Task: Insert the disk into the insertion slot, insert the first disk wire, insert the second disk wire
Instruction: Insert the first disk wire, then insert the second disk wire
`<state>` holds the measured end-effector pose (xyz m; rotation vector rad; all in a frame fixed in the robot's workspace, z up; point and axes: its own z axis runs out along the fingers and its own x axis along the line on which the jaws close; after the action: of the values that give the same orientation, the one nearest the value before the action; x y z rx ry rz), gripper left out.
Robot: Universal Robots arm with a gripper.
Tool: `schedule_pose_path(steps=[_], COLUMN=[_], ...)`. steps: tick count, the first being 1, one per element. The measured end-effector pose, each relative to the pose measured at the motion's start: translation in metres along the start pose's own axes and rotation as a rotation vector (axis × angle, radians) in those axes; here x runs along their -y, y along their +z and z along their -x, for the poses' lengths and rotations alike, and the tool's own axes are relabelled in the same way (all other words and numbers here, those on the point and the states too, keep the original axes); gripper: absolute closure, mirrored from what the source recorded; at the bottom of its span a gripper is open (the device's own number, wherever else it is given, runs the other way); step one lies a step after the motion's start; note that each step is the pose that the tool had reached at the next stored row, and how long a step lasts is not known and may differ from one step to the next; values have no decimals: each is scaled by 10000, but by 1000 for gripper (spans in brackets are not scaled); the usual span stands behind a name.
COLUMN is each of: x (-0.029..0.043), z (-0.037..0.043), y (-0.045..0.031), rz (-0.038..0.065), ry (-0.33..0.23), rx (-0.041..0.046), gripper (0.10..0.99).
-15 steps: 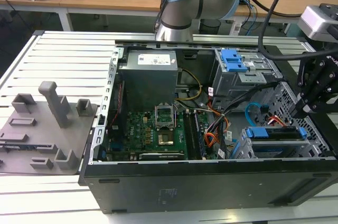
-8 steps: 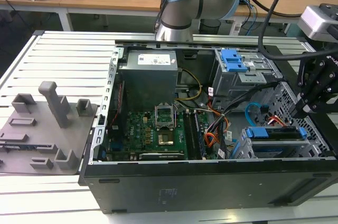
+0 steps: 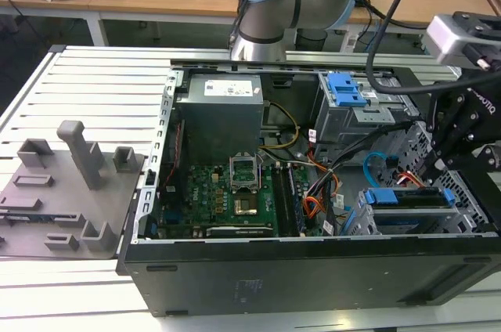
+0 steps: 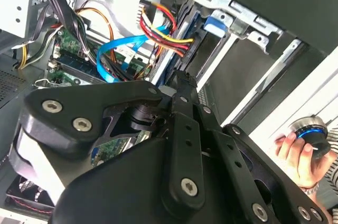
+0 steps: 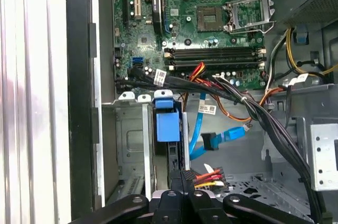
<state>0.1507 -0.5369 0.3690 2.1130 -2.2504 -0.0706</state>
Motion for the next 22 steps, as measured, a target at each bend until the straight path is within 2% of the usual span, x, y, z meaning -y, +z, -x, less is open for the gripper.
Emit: schedule_pose_path(steps=[5, 19, 20, 21, 22], x=[-72, -82, -83, -84, -84], z=[-5, -5, -5, -5, -5], y=[27, 32, 32, 33, 33], rz=[0, 0, 1, 0, 0], ry=[0, 0, 0, 0, 0], rx=[1, 1, 1, 1, 1], gripper=[980, 973, 851, 784, 784])
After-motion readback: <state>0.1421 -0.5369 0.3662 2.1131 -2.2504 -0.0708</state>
